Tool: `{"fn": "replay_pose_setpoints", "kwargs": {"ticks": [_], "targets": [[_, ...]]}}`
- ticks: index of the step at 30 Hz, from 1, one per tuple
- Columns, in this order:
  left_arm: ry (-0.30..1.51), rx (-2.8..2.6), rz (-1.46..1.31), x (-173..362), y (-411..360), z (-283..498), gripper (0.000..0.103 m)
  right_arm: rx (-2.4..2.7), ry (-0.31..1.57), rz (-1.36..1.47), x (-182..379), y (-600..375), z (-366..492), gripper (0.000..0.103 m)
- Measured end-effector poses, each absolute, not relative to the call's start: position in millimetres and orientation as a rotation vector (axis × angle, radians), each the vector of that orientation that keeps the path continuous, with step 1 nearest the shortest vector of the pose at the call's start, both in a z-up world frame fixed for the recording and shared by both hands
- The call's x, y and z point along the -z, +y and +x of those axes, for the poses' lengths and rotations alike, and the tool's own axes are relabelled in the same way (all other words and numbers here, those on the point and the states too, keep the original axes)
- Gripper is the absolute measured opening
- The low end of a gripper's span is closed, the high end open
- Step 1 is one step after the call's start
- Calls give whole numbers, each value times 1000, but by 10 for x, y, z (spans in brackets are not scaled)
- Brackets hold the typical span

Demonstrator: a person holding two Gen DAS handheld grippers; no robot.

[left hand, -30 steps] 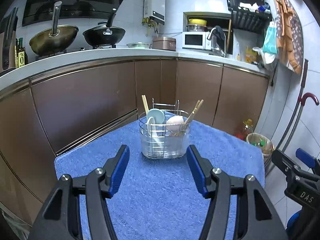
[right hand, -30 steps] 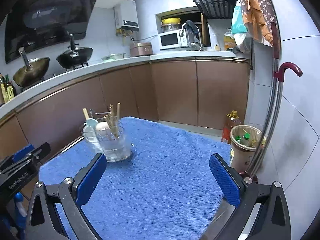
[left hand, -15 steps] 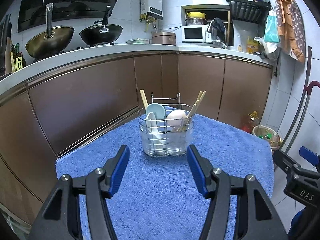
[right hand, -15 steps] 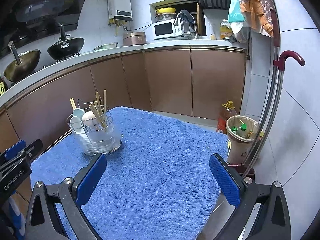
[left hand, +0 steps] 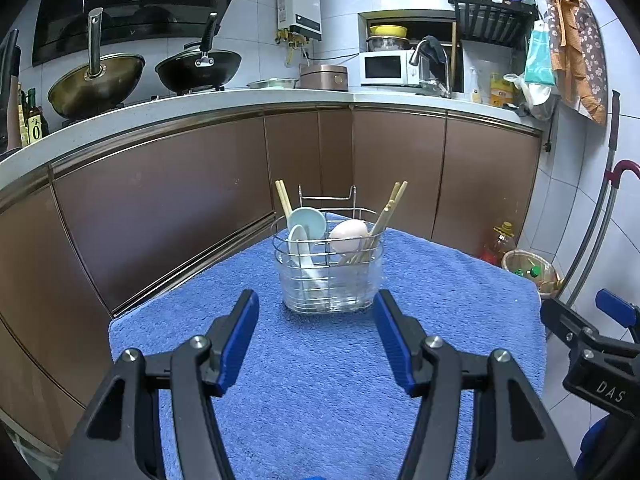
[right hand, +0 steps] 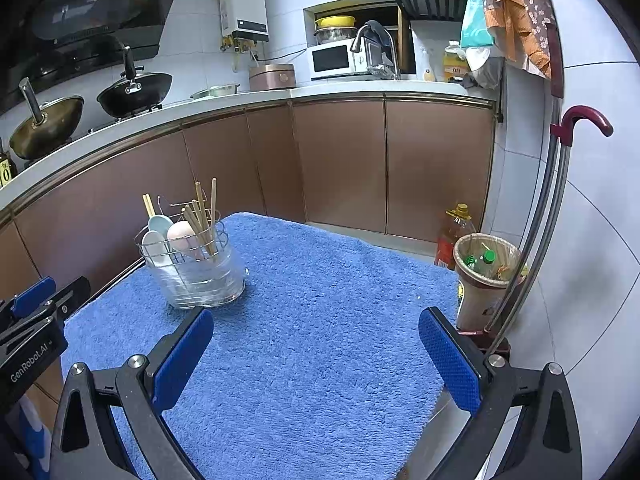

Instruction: Organize utensils

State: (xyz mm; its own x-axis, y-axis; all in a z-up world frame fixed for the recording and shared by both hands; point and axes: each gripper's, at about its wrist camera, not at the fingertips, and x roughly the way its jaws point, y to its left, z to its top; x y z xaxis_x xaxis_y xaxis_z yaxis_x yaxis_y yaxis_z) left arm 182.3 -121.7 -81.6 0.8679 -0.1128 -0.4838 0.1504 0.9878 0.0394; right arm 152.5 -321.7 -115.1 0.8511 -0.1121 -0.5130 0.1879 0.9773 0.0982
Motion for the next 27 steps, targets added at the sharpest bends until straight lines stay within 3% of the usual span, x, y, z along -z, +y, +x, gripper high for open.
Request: {"fn": "replay_pose_setpoints", "kwargs": {"ticks": [27], "targets": [[451,139,45,695,-1062,1672,57,163,430,116,915,-3080,1323,103]]}}
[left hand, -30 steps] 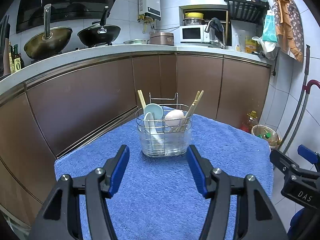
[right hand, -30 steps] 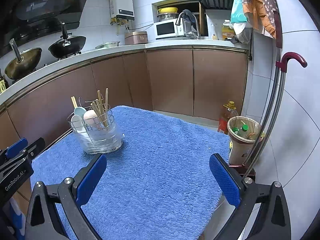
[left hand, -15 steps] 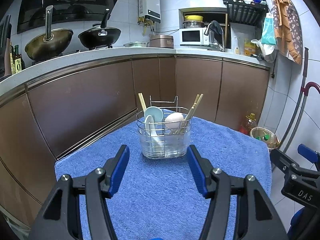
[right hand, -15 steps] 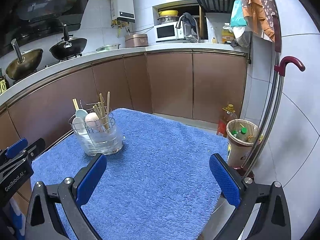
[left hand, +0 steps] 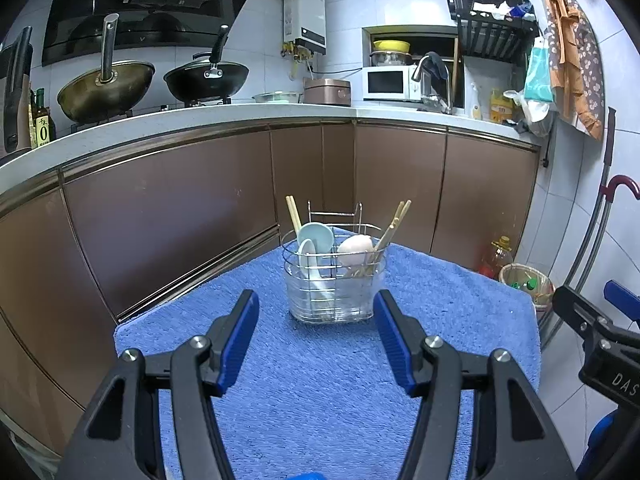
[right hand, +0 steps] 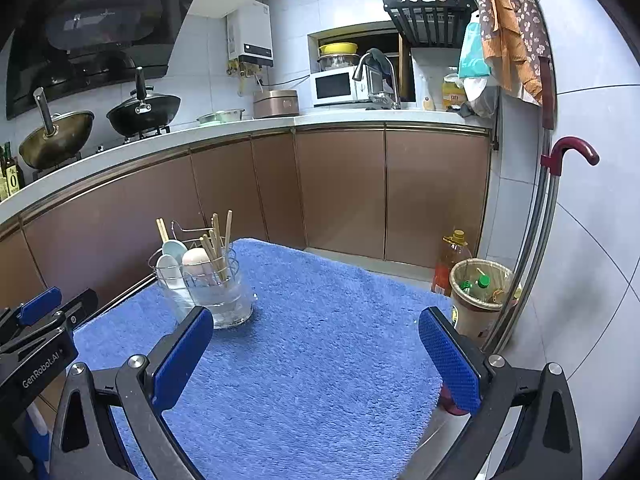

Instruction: Organize utensils

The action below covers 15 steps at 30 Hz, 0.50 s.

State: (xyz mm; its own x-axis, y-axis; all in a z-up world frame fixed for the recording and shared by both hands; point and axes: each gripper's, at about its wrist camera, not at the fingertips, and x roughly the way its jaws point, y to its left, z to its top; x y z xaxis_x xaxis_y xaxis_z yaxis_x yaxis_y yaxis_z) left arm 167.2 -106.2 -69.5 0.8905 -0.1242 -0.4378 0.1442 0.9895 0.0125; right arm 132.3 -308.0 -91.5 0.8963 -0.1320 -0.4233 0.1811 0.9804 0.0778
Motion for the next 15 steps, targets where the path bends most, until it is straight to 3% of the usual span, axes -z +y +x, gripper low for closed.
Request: {"fn": "replay_pose_setpoints", "kwargs": {"ticks": [15], "targets": [[384,142,16,509,-874,1462,58,163,383,82,745,-2883,1155,103]]}}
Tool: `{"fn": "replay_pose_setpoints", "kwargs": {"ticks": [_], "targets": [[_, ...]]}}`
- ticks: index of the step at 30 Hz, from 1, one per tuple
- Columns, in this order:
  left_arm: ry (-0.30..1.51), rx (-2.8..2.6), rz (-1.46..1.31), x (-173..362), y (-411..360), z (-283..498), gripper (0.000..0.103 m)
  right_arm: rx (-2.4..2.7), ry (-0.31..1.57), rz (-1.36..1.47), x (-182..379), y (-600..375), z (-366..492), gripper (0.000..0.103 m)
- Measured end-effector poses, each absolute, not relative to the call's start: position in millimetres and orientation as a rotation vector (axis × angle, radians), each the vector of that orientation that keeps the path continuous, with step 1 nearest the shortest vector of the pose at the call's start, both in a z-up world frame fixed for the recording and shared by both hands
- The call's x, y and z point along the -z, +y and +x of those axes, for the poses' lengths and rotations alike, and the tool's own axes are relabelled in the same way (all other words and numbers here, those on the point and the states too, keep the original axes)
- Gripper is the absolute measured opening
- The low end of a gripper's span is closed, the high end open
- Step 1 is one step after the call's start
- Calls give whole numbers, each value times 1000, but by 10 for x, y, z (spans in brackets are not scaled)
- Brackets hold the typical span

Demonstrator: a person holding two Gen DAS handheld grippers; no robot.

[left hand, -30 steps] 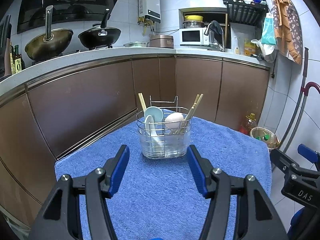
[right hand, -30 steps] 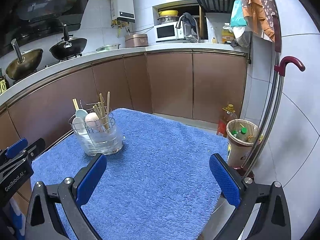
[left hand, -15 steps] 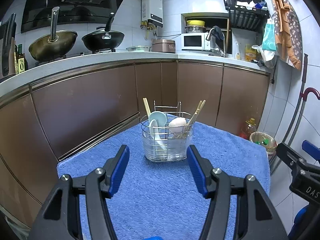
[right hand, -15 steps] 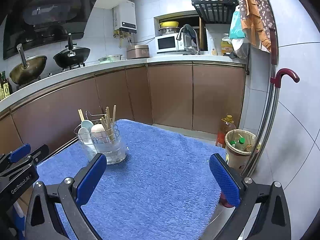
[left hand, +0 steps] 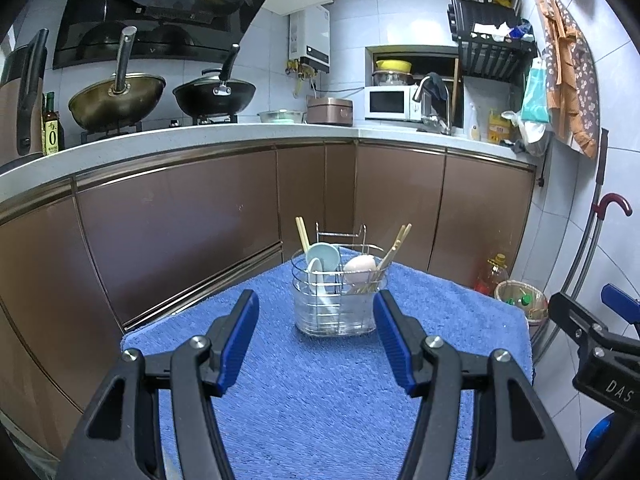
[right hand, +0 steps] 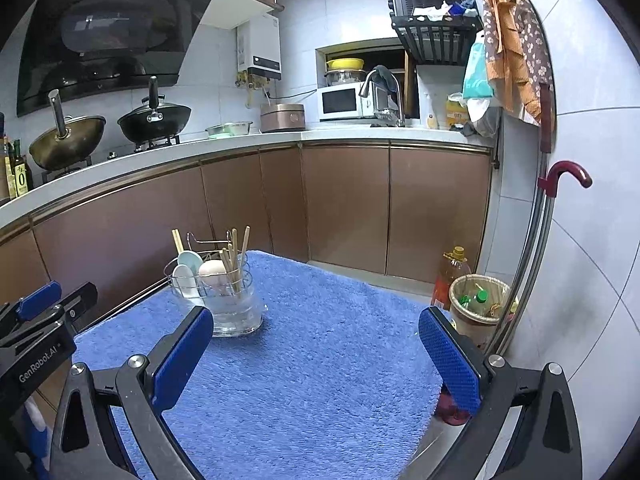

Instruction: Organize utensils

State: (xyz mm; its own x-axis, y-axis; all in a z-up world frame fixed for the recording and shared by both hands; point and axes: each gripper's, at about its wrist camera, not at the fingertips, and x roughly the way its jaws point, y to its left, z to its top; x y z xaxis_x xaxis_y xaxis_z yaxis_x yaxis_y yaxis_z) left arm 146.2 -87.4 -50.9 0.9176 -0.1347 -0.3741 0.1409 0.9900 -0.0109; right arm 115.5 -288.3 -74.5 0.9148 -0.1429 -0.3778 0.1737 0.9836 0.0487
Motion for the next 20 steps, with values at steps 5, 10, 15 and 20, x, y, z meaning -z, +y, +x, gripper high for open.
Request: {"fn": "replay_pose_setpoints", "kwargs": {"ticks": [5,10,15,20], "targets": [[346,134,9,450,-817,1364,65,174,363,71,681,-2836,1079,103],[330,137,6,410,-768,1292,65,182,345,63,632,-2784,1001,103],[326,134,2,364,-728,1252,65,190,320,57,562,-2757,920,103],[314,132,5,327,-697,1190,65,199,291,54,495,-2734,830,103]]}}
